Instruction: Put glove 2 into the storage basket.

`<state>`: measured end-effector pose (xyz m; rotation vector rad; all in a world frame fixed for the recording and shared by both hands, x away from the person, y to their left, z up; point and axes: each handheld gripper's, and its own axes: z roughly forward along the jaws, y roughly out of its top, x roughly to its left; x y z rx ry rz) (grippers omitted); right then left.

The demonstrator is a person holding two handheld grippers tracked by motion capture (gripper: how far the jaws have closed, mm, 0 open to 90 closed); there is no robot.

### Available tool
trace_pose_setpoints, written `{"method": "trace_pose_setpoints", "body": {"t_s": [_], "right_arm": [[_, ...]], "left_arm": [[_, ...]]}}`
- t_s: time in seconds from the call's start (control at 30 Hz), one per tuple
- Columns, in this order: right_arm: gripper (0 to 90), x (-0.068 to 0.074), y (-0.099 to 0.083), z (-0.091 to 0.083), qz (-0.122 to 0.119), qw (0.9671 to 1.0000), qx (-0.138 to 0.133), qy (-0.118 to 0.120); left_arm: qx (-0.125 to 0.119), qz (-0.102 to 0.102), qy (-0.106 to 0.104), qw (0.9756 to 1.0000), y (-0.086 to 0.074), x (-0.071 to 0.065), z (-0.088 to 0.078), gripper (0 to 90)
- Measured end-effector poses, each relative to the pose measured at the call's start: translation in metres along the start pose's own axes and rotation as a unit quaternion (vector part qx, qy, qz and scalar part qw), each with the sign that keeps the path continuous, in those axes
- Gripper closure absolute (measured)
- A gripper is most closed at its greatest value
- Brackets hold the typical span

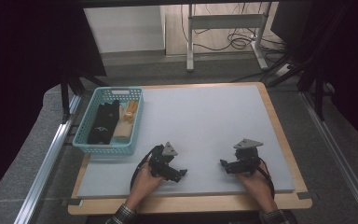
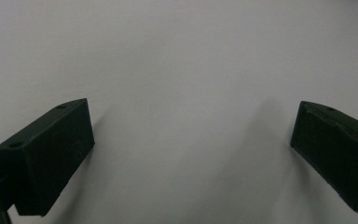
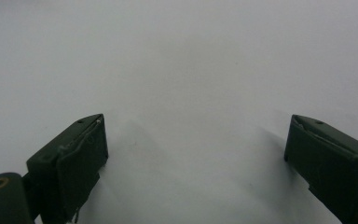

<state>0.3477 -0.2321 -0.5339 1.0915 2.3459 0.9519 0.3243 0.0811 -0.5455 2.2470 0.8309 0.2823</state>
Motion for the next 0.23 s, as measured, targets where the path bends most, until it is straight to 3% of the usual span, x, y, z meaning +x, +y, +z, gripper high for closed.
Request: {"method": "trace_pose_setpoints", "body": {"t_s": [0.23], "right_arm": [[5.6,0.0002,-0.0002,0.0001,0.001,1.0000,0.000,0.000]], "left_arm": [[0.003,0.003,0.008,1.0000,0.0002,-0.0020,0.0007,0.0]]}}
